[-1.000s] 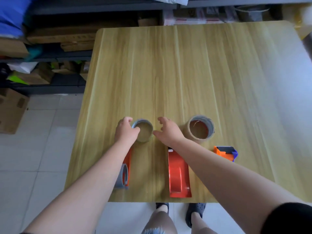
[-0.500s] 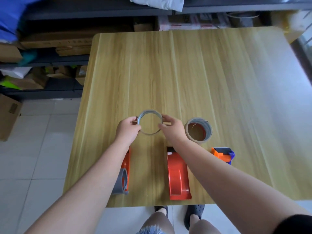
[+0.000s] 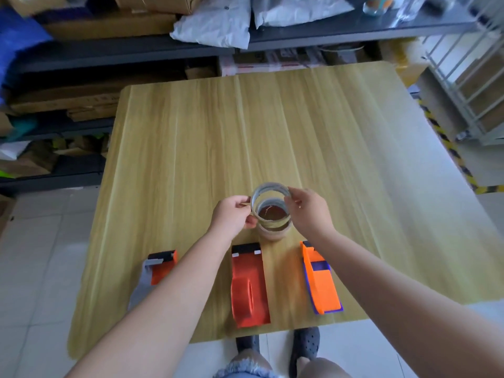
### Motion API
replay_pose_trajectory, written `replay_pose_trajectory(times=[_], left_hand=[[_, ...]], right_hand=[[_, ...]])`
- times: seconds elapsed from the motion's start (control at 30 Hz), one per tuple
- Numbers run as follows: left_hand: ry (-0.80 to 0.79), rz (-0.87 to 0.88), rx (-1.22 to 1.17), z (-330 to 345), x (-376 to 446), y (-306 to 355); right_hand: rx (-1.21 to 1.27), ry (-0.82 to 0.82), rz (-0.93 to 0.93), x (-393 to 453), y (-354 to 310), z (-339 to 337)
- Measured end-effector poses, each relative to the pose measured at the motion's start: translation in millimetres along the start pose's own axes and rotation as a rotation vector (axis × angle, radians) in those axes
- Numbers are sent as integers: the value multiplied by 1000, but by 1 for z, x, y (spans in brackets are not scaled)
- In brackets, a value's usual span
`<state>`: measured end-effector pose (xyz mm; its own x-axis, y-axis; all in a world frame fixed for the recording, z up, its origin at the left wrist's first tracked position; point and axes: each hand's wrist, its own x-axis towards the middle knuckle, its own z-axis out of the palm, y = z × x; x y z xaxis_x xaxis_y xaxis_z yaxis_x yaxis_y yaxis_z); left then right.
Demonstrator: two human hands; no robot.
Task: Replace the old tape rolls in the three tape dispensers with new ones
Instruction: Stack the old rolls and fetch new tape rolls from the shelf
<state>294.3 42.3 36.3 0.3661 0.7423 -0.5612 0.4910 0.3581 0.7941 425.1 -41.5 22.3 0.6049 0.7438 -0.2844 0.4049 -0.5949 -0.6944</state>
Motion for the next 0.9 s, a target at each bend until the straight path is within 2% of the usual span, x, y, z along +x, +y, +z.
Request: replay_pose_trajectory(times=[0.13, 0.4, 0.53, 0.77, 0.9], left_hand=[[-5, -53, 36, 13, 0, -8], [45, -40, 120, 16, 2, -12], [25, -107, 53, 18, 0, -11], [40, -112, 35, 21, -2, -13], [18, -230, -86, 24, -6, -17]], right_hand=[[-67, -76, 46, 3, 13, 2], [-4, -123, 42, 4, 16, 0], [-6, -145, 45, 2, 15, -4], [-46, -265, 49, 0, 12, -13], [100, -334, 239, 4, 17, -13]])
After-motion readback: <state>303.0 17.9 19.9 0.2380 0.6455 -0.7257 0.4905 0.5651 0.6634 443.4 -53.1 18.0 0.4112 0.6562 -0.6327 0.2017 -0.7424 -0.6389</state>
